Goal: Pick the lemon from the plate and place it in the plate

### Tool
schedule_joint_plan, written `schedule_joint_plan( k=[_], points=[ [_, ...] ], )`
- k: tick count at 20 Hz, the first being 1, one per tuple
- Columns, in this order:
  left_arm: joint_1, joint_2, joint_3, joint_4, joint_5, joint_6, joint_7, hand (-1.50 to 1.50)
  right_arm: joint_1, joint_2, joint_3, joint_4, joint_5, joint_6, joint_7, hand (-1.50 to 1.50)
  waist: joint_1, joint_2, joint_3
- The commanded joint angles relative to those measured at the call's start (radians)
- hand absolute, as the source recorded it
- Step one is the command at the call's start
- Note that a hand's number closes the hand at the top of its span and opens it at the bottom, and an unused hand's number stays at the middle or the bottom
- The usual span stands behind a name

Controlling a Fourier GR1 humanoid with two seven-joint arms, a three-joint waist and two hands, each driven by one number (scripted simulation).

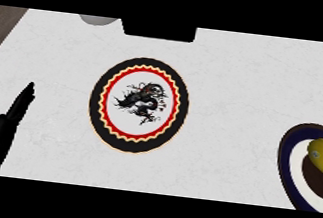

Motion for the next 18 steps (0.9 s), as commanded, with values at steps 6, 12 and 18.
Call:
schedule_joint_plan(
  k=[6,12,18],
  points=[
    [0.065,-0.042,0.055,-0.043,-0.049,-0.06,-0.027,0.0,-0.082,0.035,0.025,0.128,0.108,0.082,-0.068,-1.5,0.0,-0.001,0.0],
    [0.047,-0.074,0.113,-0.043,-0.084,-0.094,-0.011,0.0,-0.184,0.044,0.013,0.207,0.165,0.075,-0.04,-1.5,-0.001,-0.001,0.0],
    [0.02,-0.113,0.119,-0.065,-0.131,-0.09,0.031,0.0,-0.255,0.121,0.038,0.301,0.231,0.008,-0.088,-1.5,0.0,-0.001,0.0]
  ],
)
